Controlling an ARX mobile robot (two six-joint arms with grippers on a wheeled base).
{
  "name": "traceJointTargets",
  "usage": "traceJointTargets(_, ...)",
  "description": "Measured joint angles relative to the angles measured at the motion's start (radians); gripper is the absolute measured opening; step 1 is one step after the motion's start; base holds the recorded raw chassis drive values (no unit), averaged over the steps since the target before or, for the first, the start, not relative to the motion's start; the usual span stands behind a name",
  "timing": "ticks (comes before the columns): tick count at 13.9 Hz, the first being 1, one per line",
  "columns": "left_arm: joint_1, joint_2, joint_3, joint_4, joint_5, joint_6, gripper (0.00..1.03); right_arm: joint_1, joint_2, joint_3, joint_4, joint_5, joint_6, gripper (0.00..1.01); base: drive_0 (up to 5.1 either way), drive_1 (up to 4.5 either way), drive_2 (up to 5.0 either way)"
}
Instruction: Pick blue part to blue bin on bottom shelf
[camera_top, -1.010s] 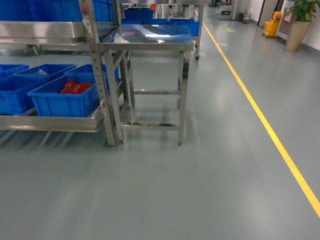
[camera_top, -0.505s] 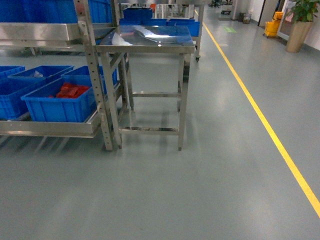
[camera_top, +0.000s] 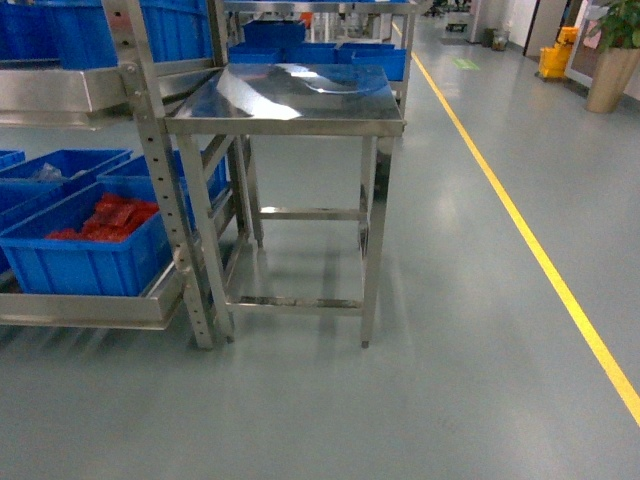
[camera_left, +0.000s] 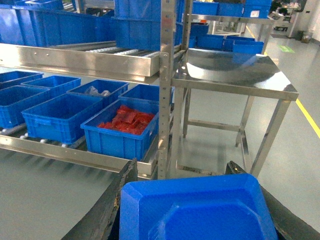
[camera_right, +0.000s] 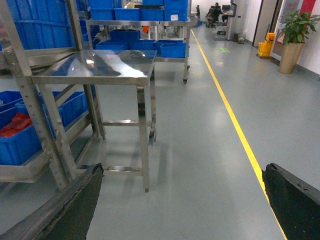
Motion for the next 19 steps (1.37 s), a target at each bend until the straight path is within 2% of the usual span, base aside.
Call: traceJointTargets(19, 0.000, 0.001, 0.000, -0.001, 0.001, 0.000, 0.44, 0.000, 0.000, 0.000, 0.000, 0.000, 0.000, 0.98, 0.0, 4.34, -4.3)
